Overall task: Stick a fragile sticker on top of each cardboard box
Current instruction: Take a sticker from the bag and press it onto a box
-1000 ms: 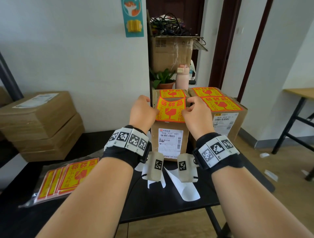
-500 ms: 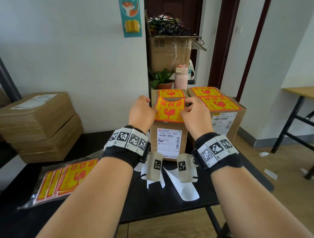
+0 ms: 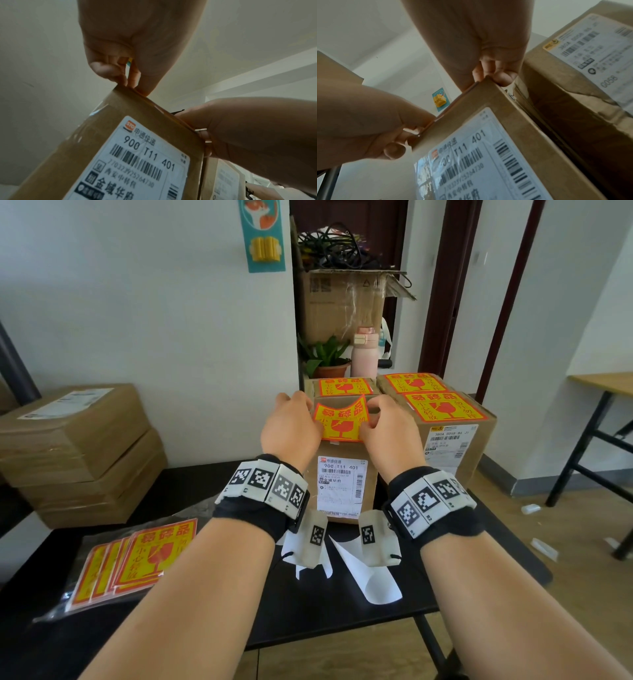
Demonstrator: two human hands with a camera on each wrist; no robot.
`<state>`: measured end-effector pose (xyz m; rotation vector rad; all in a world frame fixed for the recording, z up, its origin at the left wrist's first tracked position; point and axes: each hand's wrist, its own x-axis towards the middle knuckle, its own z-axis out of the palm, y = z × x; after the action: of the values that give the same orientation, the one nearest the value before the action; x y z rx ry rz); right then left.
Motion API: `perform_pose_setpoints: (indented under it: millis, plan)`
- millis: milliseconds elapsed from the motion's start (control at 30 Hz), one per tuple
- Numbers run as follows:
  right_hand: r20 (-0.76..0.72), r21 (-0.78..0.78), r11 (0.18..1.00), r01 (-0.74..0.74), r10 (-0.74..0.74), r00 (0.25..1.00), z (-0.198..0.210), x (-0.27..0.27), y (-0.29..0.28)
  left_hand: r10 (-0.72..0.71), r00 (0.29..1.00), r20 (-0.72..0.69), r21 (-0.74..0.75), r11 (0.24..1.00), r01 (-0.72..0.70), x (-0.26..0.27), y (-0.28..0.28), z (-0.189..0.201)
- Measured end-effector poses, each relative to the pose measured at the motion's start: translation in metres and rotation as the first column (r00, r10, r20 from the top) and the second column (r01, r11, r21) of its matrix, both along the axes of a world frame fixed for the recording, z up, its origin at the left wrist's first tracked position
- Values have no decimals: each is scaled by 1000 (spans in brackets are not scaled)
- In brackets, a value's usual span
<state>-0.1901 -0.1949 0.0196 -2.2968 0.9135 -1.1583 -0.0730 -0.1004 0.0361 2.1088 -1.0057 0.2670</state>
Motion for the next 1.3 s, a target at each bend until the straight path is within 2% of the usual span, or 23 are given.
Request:
perform_pose_setpoints:
  millis: [67, 167, 233, 300, 433, 600, 867, 967, 1033, 1100, 1200, 1300]
  plan:
    - [-26, -42, 999, 32, -33, 999, -2, 2, 1, -19, 996, 92, 27, 999, 17, 1, 0, 0]
    - [-53, -69, 993, 98, -102, 993, -1, 1, 3, -163, 967, 198, 118, 983, 141, 4, -4, -2]
    - [-79, -127, 988, 91, -102, 992, -1, -1, 2, -238, 961, 141, 164, 963, 215, 5, -9, -6]
    - [-123, -170, 985, 38, -60, 991, -5, 0, -2, -263, 964, 25, 171, 952, 255, 6, -12, -10]
    - [-112, 13, 997, -78, 79, 991, -16, 3, -4, -299, 948, -106, 102, 945, 310, 7, -11, -14]
    - [-112, 66, 994, -92, 99, 989, -13, 3, -4, -338, 932, -129, 114, 929, 353, 8, -12, -15]
    - [-182, -11, 998, -56, 53, 982, -9, 0, 1, -308, 951, 10, 310, 906, 289, 3, -10, -15]
    - [-171, -18, 997, -75, 71, 983, -11, 2, 1, -307, 950, -49, 316, 898, 307, 11, -17, -18]
    - [-162, -33, 996, -78, 71, 984, -11, 0, 2, -266, 951, -160, 314, 899, 304, 14, -20, -19]
    - [-117, -47, 997, -64, 58, 991, -7, -6, 5, -252, 933, -257, 226, 923, 312, 15, -19, -19]
    - [-29, -91, 995, -50, 47, 998, 4, -25, 9, -311, 912, -267, 89, 934, 345, 0, -12, -9]
    - [34, -155, 988, 22, -17, 999, 9, -30, 9, -296, 923, -245, 160, 927, 339, 4, -7, -12]
